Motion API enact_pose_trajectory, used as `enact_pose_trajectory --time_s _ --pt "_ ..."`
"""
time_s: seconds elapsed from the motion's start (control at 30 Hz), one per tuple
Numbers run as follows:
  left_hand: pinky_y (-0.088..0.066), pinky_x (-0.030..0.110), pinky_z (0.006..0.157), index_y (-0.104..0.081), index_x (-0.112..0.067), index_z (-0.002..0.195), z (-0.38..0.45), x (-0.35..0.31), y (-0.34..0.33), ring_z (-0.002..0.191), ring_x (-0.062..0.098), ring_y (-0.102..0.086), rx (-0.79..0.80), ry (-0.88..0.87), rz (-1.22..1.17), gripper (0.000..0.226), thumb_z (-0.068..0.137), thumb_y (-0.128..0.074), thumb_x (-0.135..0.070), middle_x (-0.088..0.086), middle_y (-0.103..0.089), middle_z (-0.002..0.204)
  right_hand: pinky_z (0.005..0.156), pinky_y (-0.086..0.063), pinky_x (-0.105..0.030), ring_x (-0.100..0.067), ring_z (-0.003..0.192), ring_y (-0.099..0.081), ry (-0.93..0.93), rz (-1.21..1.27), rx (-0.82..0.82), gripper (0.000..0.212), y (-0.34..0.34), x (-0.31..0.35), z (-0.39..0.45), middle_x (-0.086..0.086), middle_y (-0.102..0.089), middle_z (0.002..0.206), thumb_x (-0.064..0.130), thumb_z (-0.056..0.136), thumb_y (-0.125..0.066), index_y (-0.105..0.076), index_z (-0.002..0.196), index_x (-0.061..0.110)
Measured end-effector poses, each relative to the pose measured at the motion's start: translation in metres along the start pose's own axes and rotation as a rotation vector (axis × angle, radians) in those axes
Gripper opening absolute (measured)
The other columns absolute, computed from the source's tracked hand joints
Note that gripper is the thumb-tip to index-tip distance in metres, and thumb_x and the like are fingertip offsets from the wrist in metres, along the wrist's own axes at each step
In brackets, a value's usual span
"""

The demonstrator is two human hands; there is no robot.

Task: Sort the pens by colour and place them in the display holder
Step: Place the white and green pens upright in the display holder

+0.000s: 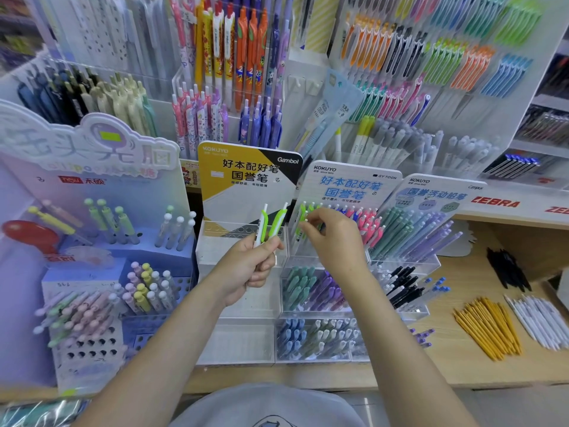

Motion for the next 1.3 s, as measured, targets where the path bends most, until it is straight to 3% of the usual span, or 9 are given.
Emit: enact_pose_trajectory --time_s 0.13,0.23,0.4,0.57,0.7,0.83,0.97,1.1,1.3 --pt "-0.016 0.021 0.041 -0.062 -0.011 0.102 -0.002 -0.005 -0.006 0.040 0.009 -0.024 0.042 -0.005 0.019 0.028 0.089 -0.061 -0.036 0.000 -0.038 0.056 0.062 -0.047 -0.022 -0.008 0.061 -0.057 -0.112 0.303 0.011 0.017 0.011 0.010 -0.003 0.007 -0.068 0.078 0.030 0.092 -0.067 -0.072 0.099 0.015" --pt "-0.014 0.023 0.044 -0.065 -0.014 0.098 0.001 -0.005 -0.013 0.042 0.009 -0.023 0.039 -0.012 0.065 0.015 0.094 -0.061 -0.028 0.000 -0.040 0.056 0.054 -0.046 -0.019 -0.009 0.056 -0.057 -0.227 0.535 0.086 0.017 0.017 0.017 -0.005 0.005 -0.067 0.073 0.030 0.087 -0.073 -0.073 0.094 0.014" --pt "-0.014 0.024 0.045 -0.060 -0.013 0.104 0.004 -0.004 -0.023 0.045 0.011 -0.024 0.021 -0.007 0.112 0.017 0.095 -0.063 -0.027 0.000 -0.042 0.060 0.052 -0.041 -0.018 -0.008 0.049 -0.051 -0.242 0.618 0.100 0.012 0.024 0.015 -0.009 0.006 -0.059 0.055 0.023 0.092 -0.068 -0.071 0.089 0.011" --pt "-0.016 0.023 0.044 -0.049 -0.015 0.105 0.004 -0.001 -0.020 0.045 0.012 -0.034 -0.071 0.042 0.057 0.022 0.105 -0.043 -0.036 0.001 -0.054 0.067 0.056 -0.046 -0.019 -0.009 0.060 -0.057 -0.242 0.777 -0.205 0.014 0.045 0.002 -0.006 0.003 -0.063 0.079 0.011 0.099 -0.055 -0.067 0.102 0.017" --pt "-0.018 0.024 0.044 -0.049 -0.012 0.100 0.002 0.004 -0.018 0.050 0.013 -0.040 -0.090 -0.007 0.037 0.018 0.108 -0.039 -0.025 0.001 -0.054 0.071 0.073 -0.053 -0.029 -0.014 0.076 -0.061 -0.163 0.667 -0.231 0.016 0.042 -0.010 -0.007 0.005 -0.065 0.082 0.010 0.095 -0.062 -0.063 0.097 0.025" --pt "-0.039 0.025 0.047 -0.062 -0.002 0.104 0.000 0.003 -0.019 0.060 0.015 -0.051 -0.131 -0.065 0.041 0.019 0.102 -0.051 -0.017 0.003 -0.055 0.068 0.071 -0.045 -0.012 0.005 0.077 -0.060 -0.123 0.515 -0.191 0.011 0.028 -0.012 -0.011 0.010 -0.066 0.086 0.011 0.093 -0.066 -0.065 0.101 0.018" --pt "-0.056 0.029 0.065 -0.074 -0.009 0.092 0.000 0.003 -0.016 0.070 0.014 -0.057 -0.166 -0.109 0.029 0.015 0.096 -0.061 -0.013 0.014 -0.062 0.086 0.073 -0.040 -0.015 -0.008 0.093 -0.064 -0.040 0.365 -0.192 0.016 0.017 -0.018 -0.010 0.010 -0.066 0.094 0.014 0.091 -0.068 -0.066 0.104 0.023" --pt "-0.050 0.031 0.082 -0.076 -0.010 0.093 -0.001 0.004 -0.016 0.076 0.015 -0.056 -0.192 -0.125 0.083 0.011 0.093 -0.066 -0.014 0.008 -0.064 0.084 0.083 -0.045 -0.022 -0.020 0.099 -0.062 0.000 0.328 -0.191 0.020 0.016 -0.016 -0.011 0.025 -0.056 0.093 0.015 0.091 -0.067 -0.063 0.103 0.030" --pt "-0.049 0.034 0.084 -0.077 -0.011 0.092 -0.004 0.006 -0.015 0.076 0.013 -0.059 -0.230 -0.101 0.051 0.010 0.091 -0.068 -0.013 0.007 -0.067 0.082 0.092 -0.048 -0.035 -0.017 0.101 -0.060 -0.007 0.297 -0.181 0.016 0.016 -0.017 -0.007 0.024 -0.056 0.095 0.017 0.092 -0.067 -0.067 0.107 0.020"
Point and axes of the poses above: each hand's wrist, its own z-axis towards the middle knuckle, its own y-axis out of the back of the hand, x = y × z, the point moved 1 cm from there along z, towards the middle knuckle
